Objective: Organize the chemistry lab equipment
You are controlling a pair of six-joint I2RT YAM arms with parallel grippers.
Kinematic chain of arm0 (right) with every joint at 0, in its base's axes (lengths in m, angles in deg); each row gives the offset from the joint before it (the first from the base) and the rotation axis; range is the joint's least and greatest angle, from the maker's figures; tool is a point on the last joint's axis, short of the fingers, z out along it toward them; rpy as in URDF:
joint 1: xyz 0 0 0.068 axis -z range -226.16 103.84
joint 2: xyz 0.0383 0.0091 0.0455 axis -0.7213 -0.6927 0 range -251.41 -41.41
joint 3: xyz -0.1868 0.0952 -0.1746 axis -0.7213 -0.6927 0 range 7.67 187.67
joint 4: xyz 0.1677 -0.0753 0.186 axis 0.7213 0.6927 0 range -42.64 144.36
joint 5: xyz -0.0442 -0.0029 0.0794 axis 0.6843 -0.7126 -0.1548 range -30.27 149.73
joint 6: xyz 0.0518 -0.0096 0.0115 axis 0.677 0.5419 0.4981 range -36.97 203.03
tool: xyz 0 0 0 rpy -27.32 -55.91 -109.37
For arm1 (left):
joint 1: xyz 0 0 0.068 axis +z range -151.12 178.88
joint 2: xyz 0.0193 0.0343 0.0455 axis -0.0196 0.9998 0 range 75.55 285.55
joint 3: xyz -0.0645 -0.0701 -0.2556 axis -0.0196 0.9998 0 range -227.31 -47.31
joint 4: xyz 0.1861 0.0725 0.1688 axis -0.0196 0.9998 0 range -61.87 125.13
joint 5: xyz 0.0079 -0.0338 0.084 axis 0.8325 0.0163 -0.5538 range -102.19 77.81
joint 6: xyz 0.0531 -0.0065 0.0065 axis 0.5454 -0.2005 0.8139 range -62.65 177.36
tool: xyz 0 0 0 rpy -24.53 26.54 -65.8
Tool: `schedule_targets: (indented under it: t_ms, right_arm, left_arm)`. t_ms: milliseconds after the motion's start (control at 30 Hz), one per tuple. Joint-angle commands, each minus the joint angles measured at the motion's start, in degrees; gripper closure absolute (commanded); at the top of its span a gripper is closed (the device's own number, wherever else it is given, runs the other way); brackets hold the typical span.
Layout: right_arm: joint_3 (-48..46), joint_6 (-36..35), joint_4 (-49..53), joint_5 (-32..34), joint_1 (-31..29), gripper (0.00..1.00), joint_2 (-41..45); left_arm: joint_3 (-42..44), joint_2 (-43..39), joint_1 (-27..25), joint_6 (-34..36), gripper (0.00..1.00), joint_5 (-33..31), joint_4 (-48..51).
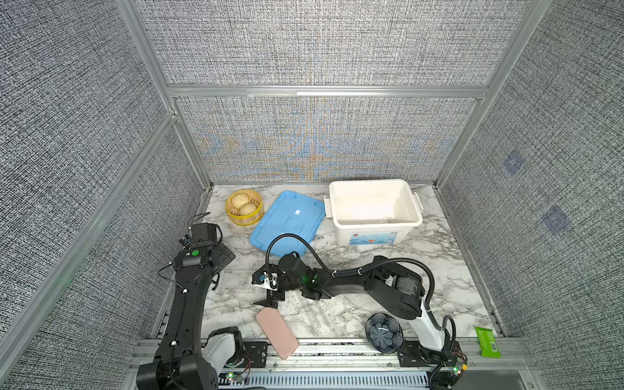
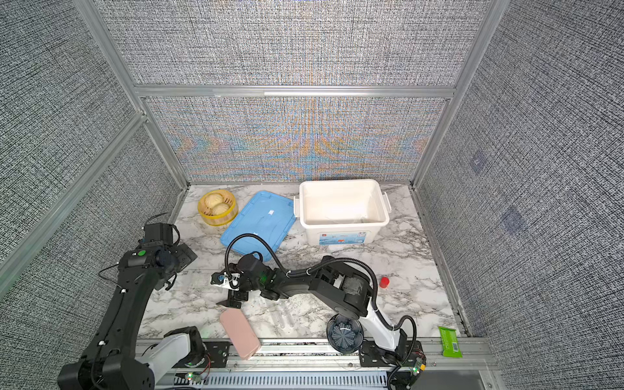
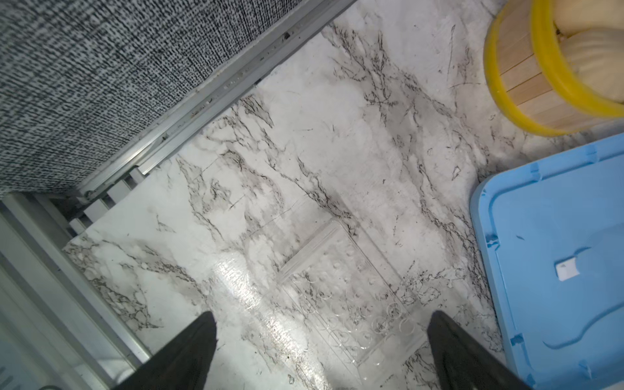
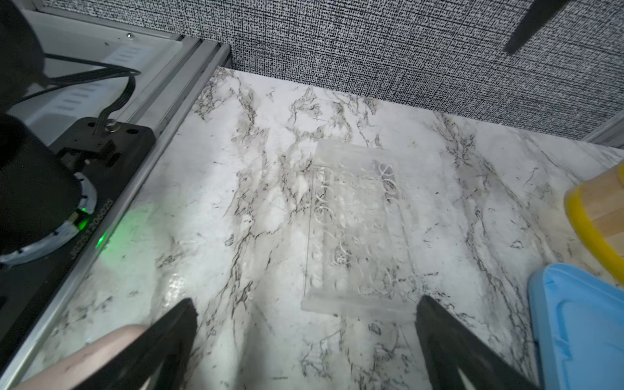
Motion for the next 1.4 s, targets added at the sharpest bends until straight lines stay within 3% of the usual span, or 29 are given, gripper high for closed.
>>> schedule_targets:
  t_ms: [0,233,667,933,1100,1367]
  right_arm:
    - [2.26,2.44,0.10,1.07,1.04,0.01,-1.16]
    - [7.42,5.77,2.39,0.24,1.40,0.01,-6.58]
    - [11.41,5.83,4.84,-0.37,2.72,0.01,-10.64]
    - [12.96,6.07,3.50,-5.21,2.63,0.14,-12.44]
    - [13.96,6.93,2.37,-3.12,2.65,0.16,-13.61]
    - [9.86,5.09,-0.59,-2.77,3.41,0.31,-11.41]
  left_arm:
    - [-0.39,1.86,1.90,1.01,0.01,3.61,-0.79]
    - [0.61,5.33,8.29,-0.44,0.01,9.85,-3.53]
    - [3.27,1.41,9.68,-1.00,0.01,12.46,-4.70]
    - [4.35,-0.55,9.74,-1.03,0.01,12.97,-5.16]
    - [6.57,-2.80,9.77,-2.27,0.01,13.39,-7.07]
    - [7.27,-3.67,9.71,-1.08,0.01,14.76,-7.29]
